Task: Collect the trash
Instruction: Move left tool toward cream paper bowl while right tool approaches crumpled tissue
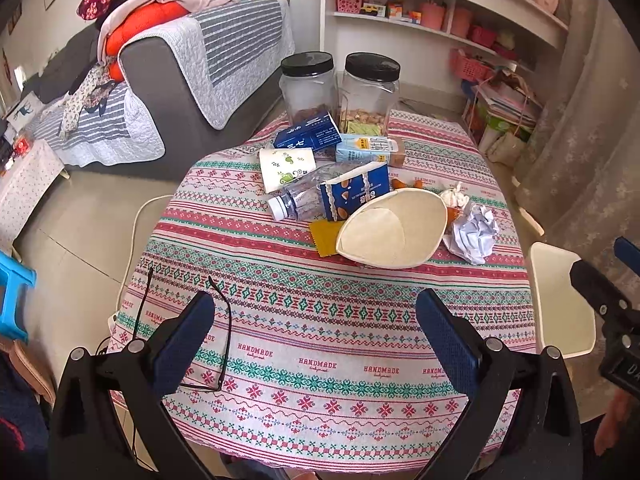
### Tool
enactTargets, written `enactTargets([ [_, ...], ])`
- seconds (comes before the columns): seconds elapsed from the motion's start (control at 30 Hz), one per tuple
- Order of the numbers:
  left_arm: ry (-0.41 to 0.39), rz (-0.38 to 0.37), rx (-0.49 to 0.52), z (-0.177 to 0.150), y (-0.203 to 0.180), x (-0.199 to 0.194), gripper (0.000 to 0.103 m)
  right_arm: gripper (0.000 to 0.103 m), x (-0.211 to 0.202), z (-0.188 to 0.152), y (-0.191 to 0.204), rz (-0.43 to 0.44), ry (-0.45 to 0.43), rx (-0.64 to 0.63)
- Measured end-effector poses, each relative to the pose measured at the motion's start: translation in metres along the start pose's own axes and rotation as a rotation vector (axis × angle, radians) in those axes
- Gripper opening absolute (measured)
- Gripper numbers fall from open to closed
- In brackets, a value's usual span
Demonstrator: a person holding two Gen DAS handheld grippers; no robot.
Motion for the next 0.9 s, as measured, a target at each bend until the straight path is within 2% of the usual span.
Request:
enactTargets([
  [0.1, 0.009, -0.037, -0.003, 0.003, -0.001, 0.001, 0.098, 0.097, -0.003, 0.012, -0.010, 0.019, -0.006, -0.010],
  [0.23, -0.011, -0.041, 0.005, 0.016, 0.004, -0.004, 0.098, 0.097, -0.003, 0.031, -0.030, 0.082, 0.016, 0.031],
  [0.33, -0.002, -0.065, 0.003, 0.022, 0.003, -0.002, 0.098, 0.097, 0.006, 0.041, -0.042, 0.082, 0.043, 0.046],
  [0.5, 0.028, -0.080, 0.024, 0.048, -0.008, 0.007, 0.098, 0.096, 0.035, 0.056, -0.038, 0.112, 0.103, -0.009],
  [0.6, 0.006, -0.064, 0.072, 0.069, -0.017, 0.010, 0.098, 0.096, 0.061, 0.051, -0.029, 0.124, 0.145, -0.031],
  [0.7, 0.035, -0.066, 0.109, 0.071, -0.023, 0.029, 0.098, 0.096, 0.081, 0.036, -0.018, 0.149, 0.190, -0.079],
  [0.8, 0.051, -0.061, 0.080, 0.064, -0.012, 0.051, 0.098, 0.096, 0.094, 0.030, -0.013, 0.130, 0.193, -0.138],
  [0.9, 0.083, -0.094, 0.030, 0.060, -0.006, 0.068, 0.097, 0.096, 0.114, 0.024, -0.010, 0.139, 0.231, -0.142],
])
Point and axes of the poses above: each gripper's, at about its wrist camera, not at the fingertips, and x roughly the way its jaws point, y to its left, z to its top, the point moved 8 cm from there along x, roughly the way its jaws point, and after that the axes turned 15 degrees about -z, right-handed, at the moved point
